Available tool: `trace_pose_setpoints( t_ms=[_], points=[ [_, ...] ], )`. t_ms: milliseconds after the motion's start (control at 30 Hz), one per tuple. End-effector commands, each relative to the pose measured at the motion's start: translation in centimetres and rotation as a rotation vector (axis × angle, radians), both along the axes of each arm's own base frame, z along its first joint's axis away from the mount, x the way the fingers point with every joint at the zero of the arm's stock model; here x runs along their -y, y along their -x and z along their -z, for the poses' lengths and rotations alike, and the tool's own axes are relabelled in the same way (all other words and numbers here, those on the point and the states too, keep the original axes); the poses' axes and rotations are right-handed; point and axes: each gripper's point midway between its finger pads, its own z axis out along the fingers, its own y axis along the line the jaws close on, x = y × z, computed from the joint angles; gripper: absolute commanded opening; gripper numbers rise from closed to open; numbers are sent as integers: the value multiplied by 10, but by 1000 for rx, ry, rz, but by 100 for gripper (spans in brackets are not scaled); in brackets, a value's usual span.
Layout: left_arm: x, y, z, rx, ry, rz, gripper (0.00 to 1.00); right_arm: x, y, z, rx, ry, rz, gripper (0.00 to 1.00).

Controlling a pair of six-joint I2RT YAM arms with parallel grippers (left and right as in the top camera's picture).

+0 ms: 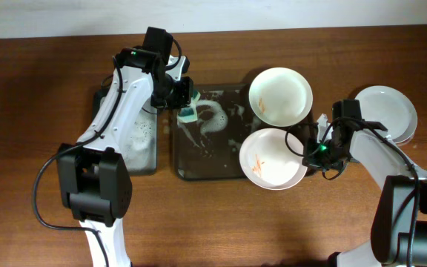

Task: Clean dirty plates on tray and stack at the side
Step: 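Move the right gripper back and grasp the bottom plate's rim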

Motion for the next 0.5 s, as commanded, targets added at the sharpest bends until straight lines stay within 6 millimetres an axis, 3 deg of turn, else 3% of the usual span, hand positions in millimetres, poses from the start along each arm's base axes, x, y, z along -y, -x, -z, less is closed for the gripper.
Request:
trace_pose_setpoints(
  t_ms=[0, 233, 467],
  points=[
    [0, -1, -22, 44, 14, -8, 1, -16, -1, -7, 14, -79, -15, 4],
    [-4, 0, -45, 94, 26, -17, 1, -33, -31, -36, 149, -14, 39, 4],
    [-9, 3, -47, 80, 22, -26, 1, -94, -47, -40, 201, 5, 197, 4]
  ],
)
